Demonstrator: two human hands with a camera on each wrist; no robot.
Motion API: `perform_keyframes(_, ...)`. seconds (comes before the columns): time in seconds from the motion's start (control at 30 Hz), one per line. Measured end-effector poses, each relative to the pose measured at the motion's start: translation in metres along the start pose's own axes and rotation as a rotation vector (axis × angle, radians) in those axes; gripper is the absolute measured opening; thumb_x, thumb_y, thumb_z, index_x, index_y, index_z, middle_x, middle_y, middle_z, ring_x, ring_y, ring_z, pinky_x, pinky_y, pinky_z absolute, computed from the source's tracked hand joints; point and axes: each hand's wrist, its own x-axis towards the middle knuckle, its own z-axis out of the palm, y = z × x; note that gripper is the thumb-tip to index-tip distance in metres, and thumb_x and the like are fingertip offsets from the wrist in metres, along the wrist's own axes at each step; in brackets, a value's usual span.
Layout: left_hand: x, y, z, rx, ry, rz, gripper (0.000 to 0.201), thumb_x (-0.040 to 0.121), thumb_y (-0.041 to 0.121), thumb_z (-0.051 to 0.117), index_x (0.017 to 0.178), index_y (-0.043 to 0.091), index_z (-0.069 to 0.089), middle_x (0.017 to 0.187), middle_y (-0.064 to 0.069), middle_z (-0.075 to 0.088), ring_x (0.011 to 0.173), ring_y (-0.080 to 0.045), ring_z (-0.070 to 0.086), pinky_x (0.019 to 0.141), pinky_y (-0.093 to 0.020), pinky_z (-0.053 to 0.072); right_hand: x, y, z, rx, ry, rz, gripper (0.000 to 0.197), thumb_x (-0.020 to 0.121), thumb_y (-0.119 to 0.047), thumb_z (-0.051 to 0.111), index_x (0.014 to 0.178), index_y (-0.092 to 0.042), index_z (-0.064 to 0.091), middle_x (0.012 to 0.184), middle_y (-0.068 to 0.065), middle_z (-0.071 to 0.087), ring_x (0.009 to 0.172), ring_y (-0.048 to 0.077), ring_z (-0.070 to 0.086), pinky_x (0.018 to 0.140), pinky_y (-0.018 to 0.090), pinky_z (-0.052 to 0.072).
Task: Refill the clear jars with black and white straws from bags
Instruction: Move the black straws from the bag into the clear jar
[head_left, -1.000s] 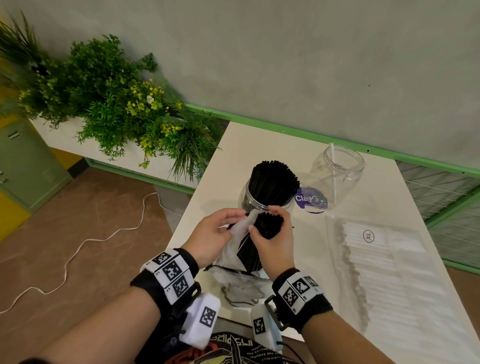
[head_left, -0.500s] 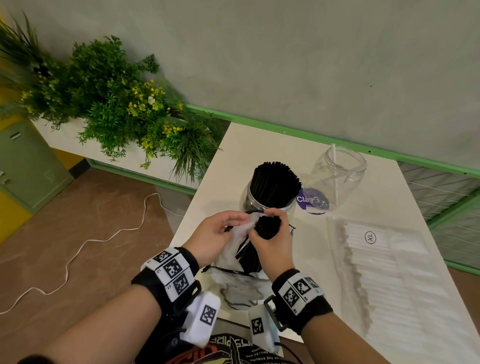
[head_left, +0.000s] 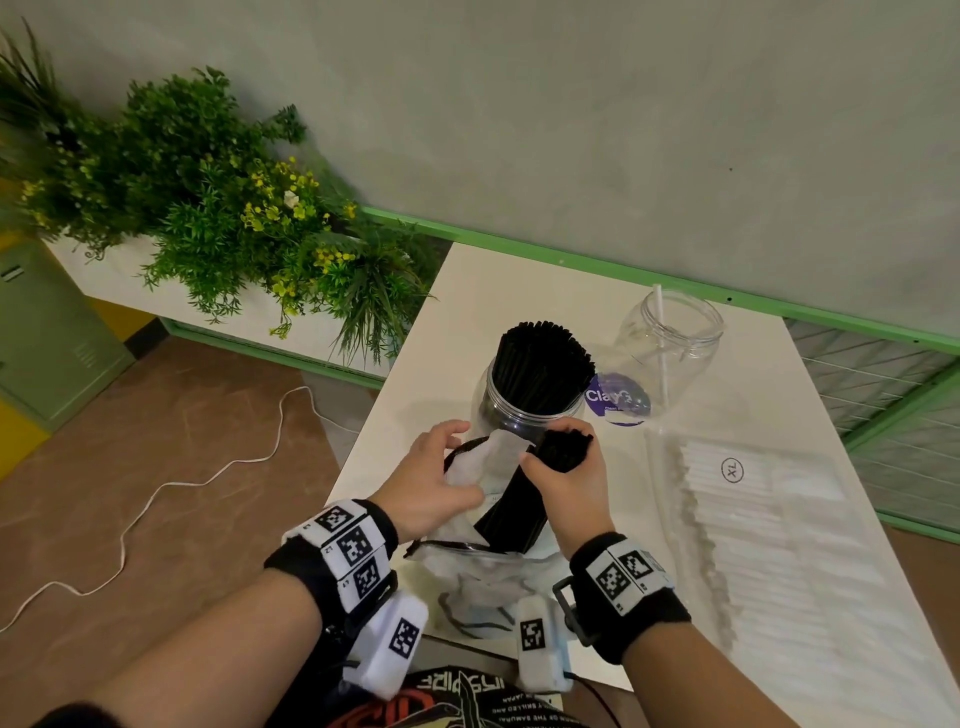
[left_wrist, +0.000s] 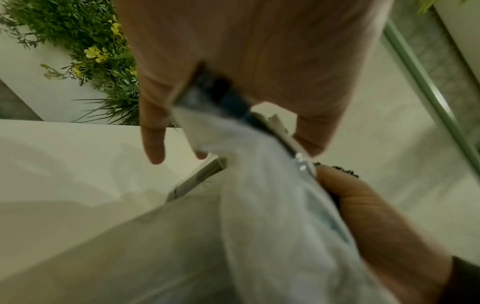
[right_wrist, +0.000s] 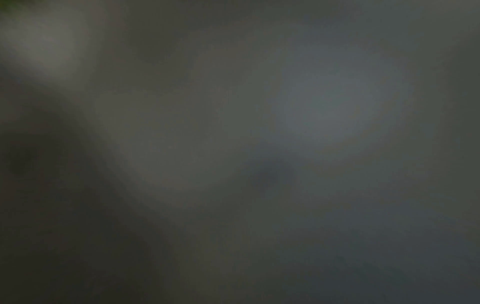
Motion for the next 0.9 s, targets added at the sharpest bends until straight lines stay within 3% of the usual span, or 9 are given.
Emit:
perform_keyframes(0.07,0.004,-0.004,0.002,0.112,-0.145,-0.064,0.103,0.057,0.037,0.070,0.146,0.031,0.018,0.130,0.002,0.046,0.114,-0.018,0.051,0.099,-0.035,0.045,0.001,0.001,-0.001,-0.007,-0.007,0.020,0.036,0.072,0.004,0.070,0.096,-0.018,0.054,0.088,-0.006,0.059,0.078,0.000,0.059,0.072,0.020,0.049)
perform_keyframes(0.17,0.009,-0.010,0.008,0.334,-0.304,-0.178,0.089,0.072,0.028,0.070,0.145,0.024,0.019,0.115,-0.002,0.058,0.097,-0.019,0.057,0.080,-0.027,0.047,0.001,-0.001,-0.003,-0.032,-0.008,0.018,0.037,0.075,0.010,0.068,0.096,-0.017,0.055,0.090,-0.005,0.060,0.078,-0.002,0.060,0.073,0.020,0.049)
perform_keyframes(0.27,0.012,-0.019,0.018,0.483,-0.330,-0.260,0.063,0.076,0.025,0.067,0.131,0.016,0.039,0.112,-0.005,0.060,0.098,-0.023,0.058,0.078,-0.030,0.045,-0.001,-0.001,-0.008,-0.082,-0.001,-0.005,0.039,0.074,0.009,0.067,0.098,-0.019,0.056,0.092,-0.007,0.061,0.084,0.001,0.060,0.079,0.022,0.050)
perform_keyframes(0.37,0.012,-0.025,0.029,0.460,-0.361,-0.278,0.046,0.076,0.024,0.068,0.116,0.014,0.051,0.111,-0.007,0.063,0.100,-0.026,0.060,0.080,-0.031,0.047,-0.005,0.002,-0.010,-0.134,-0.011,-0.002,0.039,0.074,0.007,0.067,0.100,-0.020,0.056,0.092,-0.006,0.061,0.084,0.003,0.059,0.078,0.022,0.050)
perform_keyframes(0.47,0.010,-0.027,0.040,0.438,-0.365,-0.238,0.045,0.069,0.030,0.071,0.110,0.019,0.056,0.104,-0.003,0.067,0.097,-0.025,0.062,0.085,-0.035,0.050,-0.008,0.003,-0.012,-0.163,-0.008,-0.014,0.039,0.074,0.007,0.067,0.102,-0.017,0.055,0.093,-0.006,0.060,0.085,0.001,0.058,0.076,0.016,0.047)
perform_keyframes(0.53,0.010,-0.029,0.046,0.474,-0.351,-0.227,0.042,0.068,0.030,0.070,0.107,0.019,0.060,0.102,-0.002,0.068,0.096,-0.025,0.063,0.085,-0.034,0.051,-0.009,0.003,-0.013,-0.174,-0.001,-0.011,0.039,0.074,0.006,0.068,0.102,-0.018,0.055,0.093,-0.007,0.059,0.086,0.002,0.058,0.077,0.017,0.047)
perform_keyframes(0.73,0.016,-0.031,0.052,0.514,-0.295,-0.240,0.031,0.079,0.022,0.068,0.107,0.009,0.065,0.106,-0.011,0.068,0.097,-0.027,0.063,0.072,-0.026,0.042,-0.009,-0.005,-0.020,-0.176,0.012,-0.017,0.042,0.075,0.006,0.069,0.096,-0.027,0.053,0.091,-0.014,0.058,0.084,-0.003,0.057,0.081,0.023,0.049)
perform_keyframes(0.9,0.018,-0.036,0.045,0.417,-0.328,-0.228,0.029,0.082,0.027,0.067,0.107,0.012,0.065,0.107,-0.009,0.068,0.097,-0.025,0.061,0.083,-0.030,0.045,-0.005,-0.017,-0.024,-0.164,-0.024,-0.037,0.040,0.075,0.009,0.068,0.096,-0.022,0.054,0.084,-0.020,0.059,0.081,-0.002,0.057,0.081,0.025,0.051)
